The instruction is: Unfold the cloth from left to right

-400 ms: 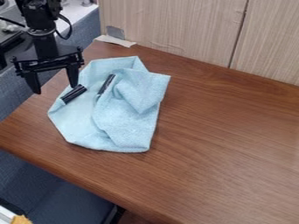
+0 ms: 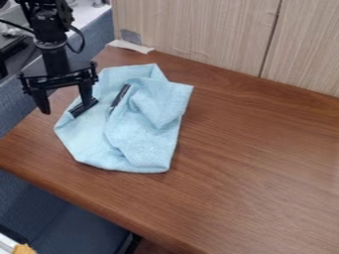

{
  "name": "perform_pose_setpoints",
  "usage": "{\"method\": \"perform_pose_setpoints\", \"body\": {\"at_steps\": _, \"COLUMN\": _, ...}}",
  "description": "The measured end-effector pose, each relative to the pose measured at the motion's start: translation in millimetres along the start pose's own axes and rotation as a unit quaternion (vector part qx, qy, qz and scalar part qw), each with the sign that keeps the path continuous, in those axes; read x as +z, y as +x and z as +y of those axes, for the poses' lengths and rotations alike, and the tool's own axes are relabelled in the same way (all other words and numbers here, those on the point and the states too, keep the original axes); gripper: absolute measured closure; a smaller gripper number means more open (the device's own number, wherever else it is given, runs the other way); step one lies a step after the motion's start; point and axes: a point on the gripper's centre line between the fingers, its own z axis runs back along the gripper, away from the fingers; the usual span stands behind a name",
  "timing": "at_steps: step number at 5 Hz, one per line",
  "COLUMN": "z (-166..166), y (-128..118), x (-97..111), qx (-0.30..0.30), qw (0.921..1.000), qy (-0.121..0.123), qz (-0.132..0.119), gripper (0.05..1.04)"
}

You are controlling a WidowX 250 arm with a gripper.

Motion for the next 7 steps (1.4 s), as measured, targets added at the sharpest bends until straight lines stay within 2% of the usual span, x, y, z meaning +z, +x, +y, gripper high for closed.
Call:
{"method": "perform_pose_setpoints", "body": {"at_steps": 1, "z": -17.0, "y": 4.7, "x": -6.6, "qx": -0.026, "qw": 0.9993, "qy": -0.027, "qz": 0.01, "gripper": 0.083}}
{"method": "perform_pose_setpoints", "body": {"at_steps": 2, "z": -33.0, "y": 9.6, "x": -4.7, "qx": -0.045, "qw": 0.9984, "qy": -0.033, "qz": 0.009, "gripper": 0.083}}
{"method": "perform_pose_setpoints", "body": {"at_steps": 3, "z": -52.0, "y": 1.0, "x": -11.3, "qx": -0.078, "qw": 0.9961, "qy": -0.036, "qz": 0.018, "gripper": 0.083}}
{"method": "perform_pose_setpoints", "body": {"at_steps": 4, "z": -67.3, "y": 3.4, "x": -10.6, "qx": -0.095, "qw": 0.9944, "qy": -0.044, "qz": 0.013, "gripper": 0.083}}
{"method": "perform_pose_setpoints", "body": {"at_steps": 5, "z": -70.9, "y": 8.2, "x": -18.0, "qx": -0.096, "qw": 0.9946, "qy": -0.033, "qz": 0.02, "gripper": 0.083}}
{"method": "perform_pose_setpoints", "body": {"at_steps": 6, "z": -71.3, "y": 15.0, "x": -16.8, "qx": -0.092, "qw": 0.9951, "qy": -0.034, "qz": 0.013, "gripper": 0.083}}
{"method": "perform_pose_setpoints", "body": {"at_steps": 7, "z": -60.7, "y": 18.4, "x": -24.9, "qx": -0.076, "qw": 0.9965, "qy": -0.027, "qz": 0.024, "gripper": 0.083}}
